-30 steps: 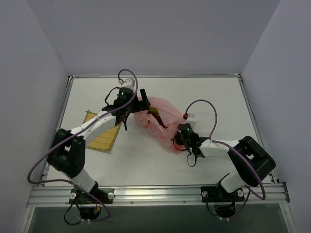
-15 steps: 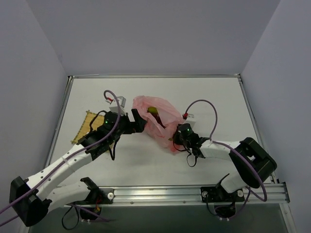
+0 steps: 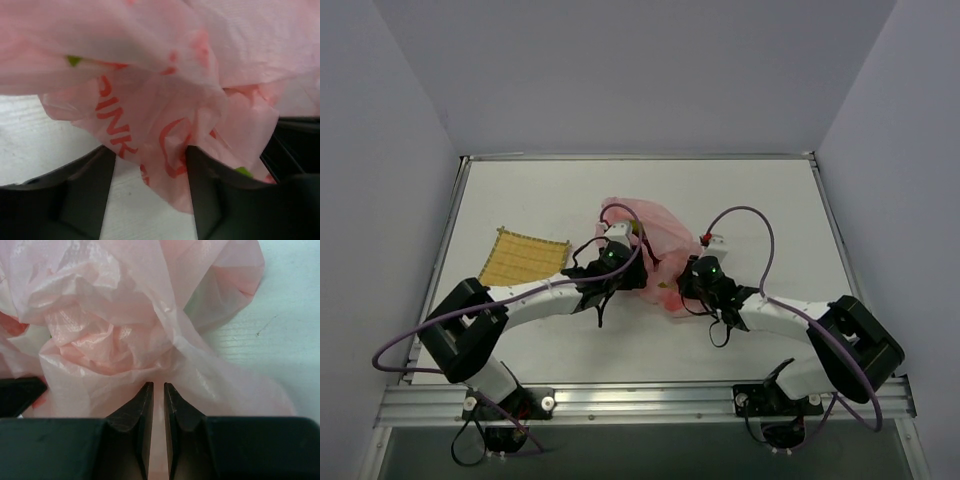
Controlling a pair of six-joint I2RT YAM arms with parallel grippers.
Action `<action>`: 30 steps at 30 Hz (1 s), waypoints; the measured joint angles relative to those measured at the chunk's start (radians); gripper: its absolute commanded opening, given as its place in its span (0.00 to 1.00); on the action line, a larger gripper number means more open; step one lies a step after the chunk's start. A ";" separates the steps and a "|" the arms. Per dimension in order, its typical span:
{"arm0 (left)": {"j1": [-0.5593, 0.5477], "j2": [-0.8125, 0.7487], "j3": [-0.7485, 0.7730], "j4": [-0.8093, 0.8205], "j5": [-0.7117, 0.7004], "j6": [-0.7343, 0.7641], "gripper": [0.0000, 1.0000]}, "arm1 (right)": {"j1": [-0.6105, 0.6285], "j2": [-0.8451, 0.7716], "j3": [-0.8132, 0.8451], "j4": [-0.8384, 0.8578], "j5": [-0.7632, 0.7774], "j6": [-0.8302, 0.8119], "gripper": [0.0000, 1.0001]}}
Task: Take the fake fruits out of the plastic bag
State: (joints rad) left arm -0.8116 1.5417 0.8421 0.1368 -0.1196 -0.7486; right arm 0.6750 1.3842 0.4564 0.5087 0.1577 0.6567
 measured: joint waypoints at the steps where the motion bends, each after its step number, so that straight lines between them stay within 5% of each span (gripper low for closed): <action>1: 0.001 0.011 -0.004 0.004 -0.011 -0.003 0.18 | 0.000 -0.006 -0.002 -0.006 0.001 -0.002 0.16; 3: 0.004 0.014 -0.025 0.025 -0.027 -0.010 0.09 | 0.000 -0.029 -0.005 -0.025 0.003 -0.006 0.30; 4: 0.006 0.013 -0.036 0.037 -0.032 -0.011 0.05 | 0.000 -0.042 -0.005 -0.031 0.005 -0.013 0.45; 7: 0.010 0.013 -0.092 0.095 -0.036 -0.025 0.02 | 0.008 -0.097 0.000 -0.069 0.010 -0.043 0.69; 16: 0.008 0.013 -0.151 0.168 -0.034 -0.049 0.02 | 0.057 -0.168 0.149 -0.200 0.023 -0.121 0.85; 20: 0.006 0.013 -0.154 0.199 -0.033 -0.062 0.02 | 0.058 -0.038 0.267 -0.218 0.049 -0.156 0.72; 26: 0.000 0.010 -0.193 0.225 -0.036 -0.077 0.03 | 0.054 0.131 0.325 -0.254 0.150 -0.185 0.17; 28: 0.000 0.007 -0.206 0.229 -0.036 -0.079 0.02 | 0.045 0.141 0.325 -0.266 0.175 -0.182 0.03; 30: -0.001 0.006 -0.218 0.236 -0.036 -0.085 0.02 | 0.034 0.139 0.325 -0.266 0.197 -0.177 0.01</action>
State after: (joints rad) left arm -0.8124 1.5482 0.6239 0.3729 -0.1558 -0.8333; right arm 0.7086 1.5230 0.7818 0.2424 0.3550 0.4801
